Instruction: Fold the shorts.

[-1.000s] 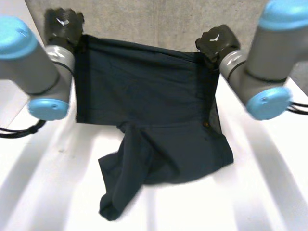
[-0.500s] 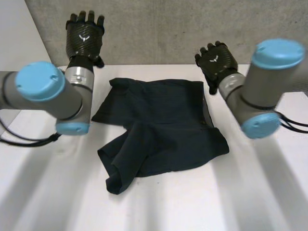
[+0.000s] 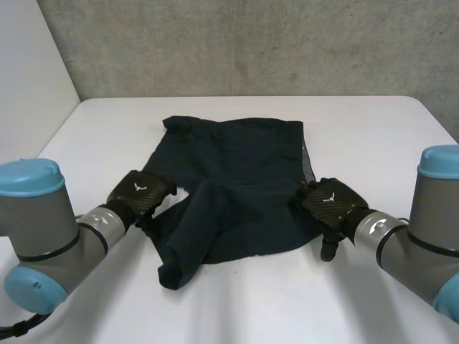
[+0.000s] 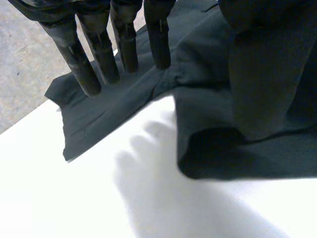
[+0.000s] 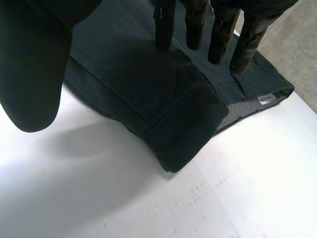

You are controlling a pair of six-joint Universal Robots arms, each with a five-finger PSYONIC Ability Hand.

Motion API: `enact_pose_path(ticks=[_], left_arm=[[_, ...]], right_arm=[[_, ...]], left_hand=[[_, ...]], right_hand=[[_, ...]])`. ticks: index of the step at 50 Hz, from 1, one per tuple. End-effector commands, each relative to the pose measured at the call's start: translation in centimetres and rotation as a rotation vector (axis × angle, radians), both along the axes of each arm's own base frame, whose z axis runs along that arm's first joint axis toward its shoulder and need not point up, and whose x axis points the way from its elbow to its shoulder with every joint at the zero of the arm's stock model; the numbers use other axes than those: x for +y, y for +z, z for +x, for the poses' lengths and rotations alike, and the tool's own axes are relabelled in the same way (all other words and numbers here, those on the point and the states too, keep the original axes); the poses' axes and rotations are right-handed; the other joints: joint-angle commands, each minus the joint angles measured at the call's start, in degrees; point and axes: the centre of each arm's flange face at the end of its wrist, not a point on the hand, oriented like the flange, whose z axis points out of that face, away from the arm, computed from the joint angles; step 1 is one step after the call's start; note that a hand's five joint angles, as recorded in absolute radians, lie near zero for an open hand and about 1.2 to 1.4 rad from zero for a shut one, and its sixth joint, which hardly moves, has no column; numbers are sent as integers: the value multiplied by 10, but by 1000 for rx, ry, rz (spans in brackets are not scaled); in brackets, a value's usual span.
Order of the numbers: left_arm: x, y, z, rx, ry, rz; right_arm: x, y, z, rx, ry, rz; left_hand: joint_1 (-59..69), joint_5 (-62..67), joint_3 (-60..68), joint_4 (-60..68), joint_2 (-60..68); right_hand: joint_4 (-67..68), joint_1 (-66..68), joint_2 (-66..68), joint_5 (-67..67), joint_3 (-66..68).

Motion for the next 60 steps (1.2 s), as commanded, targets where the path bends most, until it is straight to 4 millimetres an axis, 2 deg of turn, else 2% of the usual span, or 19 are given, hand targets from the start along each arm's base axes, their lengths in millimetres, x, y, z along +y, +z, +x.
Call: enact_pose_path(ticks=[1,8,12,15,16,19,23,28,36,44,47,51,55,56,59,60], left_arm=[[-14,-16,2,-4,16,14],[-20,-14,0,3,13,2],[-23,-23,-2,-2,11,18],[-26,-24,-3,-1,11,16],[-29,-22,-3,2,14,7],[-37,-16,-4,9,31,-26],[-56,-6,0,22,70,-73],[-88,-5,28,0,250,-101],[-101,-12,28,-15,282,-111],[-118,-22,28,-36,321,-123],[-122,-17,30,-33,339,-141],[-120,-19,28,-28,330,-131],[-112,-15,24,-29,318,-126],[-107,-7,21,-25,309,-136],[-95,15,17,-7,295,-162],[-91,19,17,-4,293,-163]], right_arm=[[-1,-4,-1,1,-7,-8],[-3,-5,-1,-5,-11,-23],[-2,-5,-1,-4,-11,-22],[-2,-5,-1,-5,-11,-21],[-2,-5,-1,-6,-12,-20],[-2,-6,-1,-11,-16,-14],[-2,-6,-1,-19,-21,-10],[-2,-7,0,-30,-21,-20],[-2,-9,1,-39,-18,-44],[-4,-10,1,-48,-15,-62],[-4,-10,1,-51,-13,-62],[-7,-11,2,-58,-12,-81],[-11,-14,3,-64,-11,-104],[-12,-15,4,-65,-11,-105],[-14,-18,5,-64,-9,-105],[-14,-19,5,-62,-9,-100]], left_hand=[[108,106,107,107,107],[184,182,183,183,183],[195,193,195,195,195],[311,309,311,310,310],[428,426,428,427,427],[555,553,555,554,554],[555,553,555,554,555],[555,553,555,554,555],[555,553,555,554,555],[555,553,555,554,555],[535,533,535,535,535],[408,406,408,407,407],[70,68,70,69,69],[-17,-19,-18,-18,-18],[-127,-129,-127,-128,-128],[-128,-129,-128,-128,-128]], right_hand=[[4,22,9,-2,17],[4,22,9,-2,17],[4,22,9,-2,17],[4,22,9,-2,17],[4,22,9,-2,17],[4,22,9,-2,17],[4,22,9,-2,17],[4,22,9,-2,17],[12,30,18,7,26],[86,104,92,81,100],[115,132,120,109,128],[130,148,135,124,143],[178,196,184,173,192],[195,213,201,190,209],[237,255,243,232,251],[238,255,243,232,251]])
